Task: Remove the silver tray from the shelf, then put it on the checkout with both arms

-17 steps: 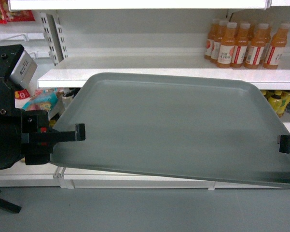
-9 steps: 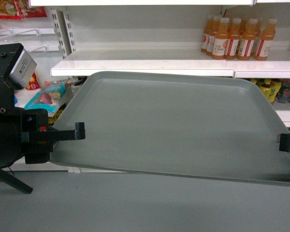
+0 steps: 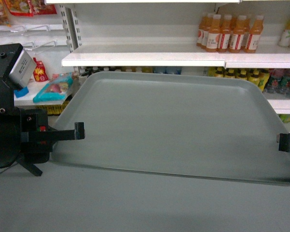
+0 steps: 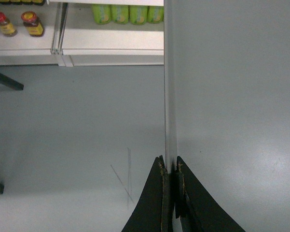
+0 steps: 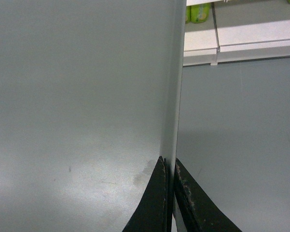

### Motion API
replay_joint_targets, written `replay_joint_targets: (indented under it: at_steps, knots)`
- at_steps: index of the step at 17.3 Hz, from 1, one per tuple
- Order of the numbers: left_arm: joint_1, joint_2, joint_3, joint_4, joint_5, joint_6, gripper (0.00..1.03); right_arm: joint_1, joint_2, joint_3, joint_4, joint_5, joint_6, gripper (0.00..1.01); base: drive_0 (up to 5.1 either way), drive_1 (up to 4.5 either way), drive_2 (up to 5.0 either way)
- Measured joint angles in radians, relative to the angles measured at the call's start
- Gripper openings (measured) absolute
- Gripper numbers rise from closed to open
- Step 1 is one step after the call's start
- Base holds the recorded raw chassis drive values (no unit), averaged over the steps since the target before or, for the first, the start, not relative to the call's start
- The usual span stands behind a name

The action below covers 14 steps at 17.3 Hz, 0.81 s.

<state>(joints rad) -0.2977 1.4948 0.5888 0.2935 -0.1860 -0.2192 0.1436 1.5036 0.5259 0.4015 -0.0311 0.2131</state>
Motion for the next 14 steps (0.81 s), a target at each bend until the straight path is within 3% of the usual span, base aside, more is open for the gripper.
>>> replay_joint_targets:
  at_steps: [14]
  knots:
    - [0.000,0.000,0.000,-0.003,-0.001,0.001,0.03,0.000,0.000,0.000,-0.003,0.000,0.000,0.03,0.1,-3.52,3.8]
